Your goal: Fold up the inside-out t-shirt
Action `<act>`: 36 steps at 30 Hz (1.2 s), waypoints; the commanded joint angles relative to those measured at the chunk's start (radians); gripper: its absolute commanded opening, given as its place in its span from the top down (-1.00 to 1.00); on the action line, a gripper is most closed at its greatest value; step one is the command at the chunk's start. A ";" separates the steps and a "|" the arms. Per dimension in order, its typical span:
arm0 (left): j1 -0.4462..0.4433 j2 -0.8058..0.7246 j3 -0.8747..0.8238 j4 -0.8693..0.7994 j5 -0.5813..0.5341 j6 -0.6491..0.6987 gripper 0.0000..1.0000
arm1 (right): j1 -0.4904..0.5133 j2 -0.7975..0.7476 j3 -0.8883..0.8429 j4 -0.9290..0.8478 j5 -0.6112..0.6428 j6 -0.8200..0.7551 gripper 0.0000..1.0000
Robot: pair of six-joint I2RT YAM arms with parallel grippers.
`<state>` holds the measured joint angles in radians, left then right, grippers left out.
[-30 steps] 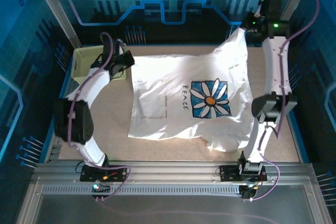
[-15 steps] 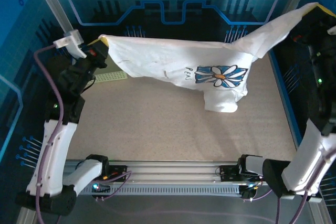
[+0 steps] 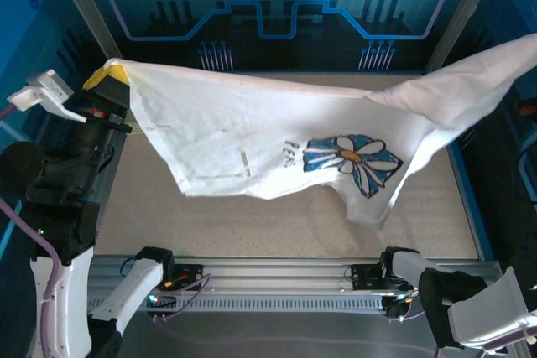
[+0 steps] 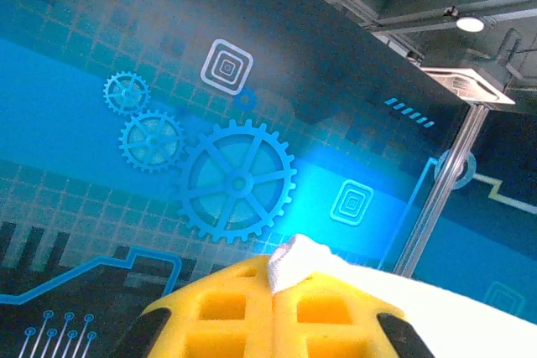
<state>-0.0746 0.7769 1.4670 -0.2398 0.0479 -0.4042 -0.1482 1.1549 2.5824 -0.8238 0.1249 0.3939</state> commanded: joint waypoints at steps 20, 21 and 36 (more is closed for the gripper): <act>0.012 0.573 0.015 -0.065 -0.097 0.030 1.00 | -0.003 0.424 -0.326 0.197 -0.046 -0.097 1.00; 0.012 0.607 0.008 -0.058 -0.093 0.026 1.00 | -0.003 0.436 -0.381 0.228 -0.057 -0.099 1.00; 0.010 1.085 0.153 -0.073 -0.075 0.001 1.00 | 0.098 0.871 -0.274 0.149 -0.016 -0.086 1.00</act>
<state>-0.0746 1.8389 1.5501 -0.3164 -0.0036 -0.3935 -0.0792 1.9846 2.2017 -0.6621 0.0631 0.3126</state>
